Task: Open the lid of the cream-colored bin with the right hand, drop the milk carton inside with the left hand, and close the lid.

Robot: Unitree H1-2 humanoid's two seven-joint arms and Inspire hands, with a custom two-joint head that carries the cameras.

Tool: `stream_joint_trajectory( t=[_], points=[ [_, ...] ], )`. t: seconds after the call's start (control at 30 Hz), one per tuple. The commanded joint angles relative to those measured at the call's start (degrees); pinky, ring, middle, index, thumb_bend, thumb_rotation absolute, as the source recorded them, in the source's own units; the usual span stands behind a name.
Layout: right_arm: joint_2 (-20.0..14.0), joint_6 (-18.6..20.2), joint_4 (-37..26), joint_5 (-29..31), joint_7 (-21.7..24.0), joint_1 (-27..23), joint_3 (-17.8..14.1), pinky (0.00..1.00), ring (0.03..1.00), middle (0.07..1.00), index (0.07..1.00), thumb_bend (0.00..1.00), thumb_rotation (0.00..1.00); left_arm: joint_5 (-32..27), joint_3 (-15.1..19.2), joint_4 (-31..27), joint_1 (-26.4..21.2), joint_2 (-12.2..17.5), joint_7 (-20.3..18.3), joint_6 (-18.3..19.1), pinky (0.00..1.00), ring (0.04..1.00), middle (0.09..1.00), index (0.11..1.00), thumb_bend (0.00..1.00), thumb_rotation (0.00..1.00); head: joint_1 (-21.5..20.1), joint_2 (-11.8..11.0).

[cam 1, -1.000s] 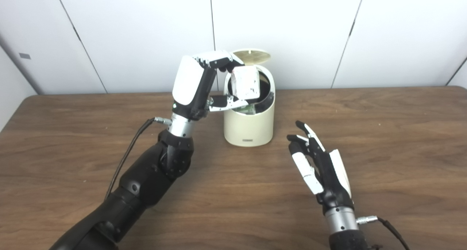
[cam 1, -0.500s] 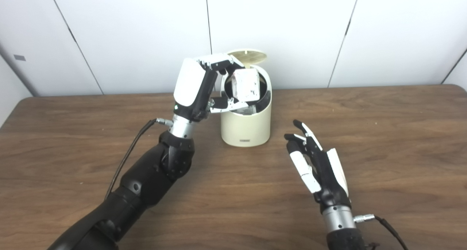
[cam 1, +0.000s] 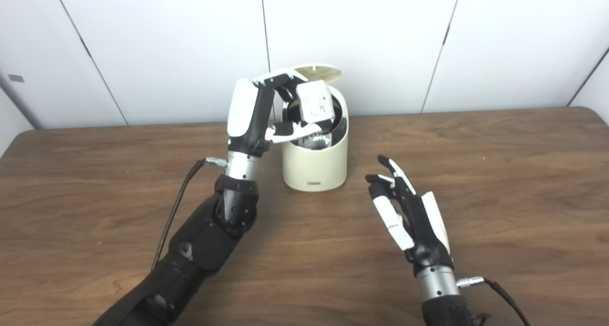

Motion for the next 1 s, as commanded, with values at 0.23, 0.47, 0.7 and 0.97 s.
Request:
stream_joint_trajectory(
  t=[0.23, 0.47, 0.7, 0.97],
  points=[
    [0.39, -0.73, -1.67, 0.84, -0.07, -1.41, 0.02, 0.8, 0.77, 0.75, 0.925, 0.52, 1.0, -0.08, 6.88, -1.77, -0.55, -2.0, -5.32, -0.97, 0.34, 0.41, 0.524, 0.522, 0.47, 0.0, 0.08, 0.11],
    [0.01, -0.65, -2.08, 0.62, 0.19, -1.26, -0.02, 0.83, 0.774, 0.74, 0.922, 0.51, 1.0, 1.02, 7.64, -3.01, -0.02, -2.08, -7.1, -0.97, 0.31, 0.423, 0.529, 0.521, 0.47, 0.0, 0.28, 0.15],
    [-0.15, -0.15, -2.44, 0.31, 0.62, -1.02, -0.09, 0.82, 0.773, 0.739, 0.922, 0.49, 1.0, 2.65, 8.44, -3.36, 0.37, -2.02, -8.21, -0.96, 0.4, 0.404, 0.518, 0.517, 0.5, 0.0, 0.26, 0.12],
    [-0.24, -0.06, -2.58, 0.4, 0.81, -0.9, -0.16, 0.84, 0.775, 0.734, 0.915, 0.48, 1.0, 3.98, 10.03, -3.96, 0.98, -2.3, -10.3, -0.86, 0.42, 0.474, 0.567, 0.556, 0.9, 0.01, 0.34, 0.02]
  ],
)
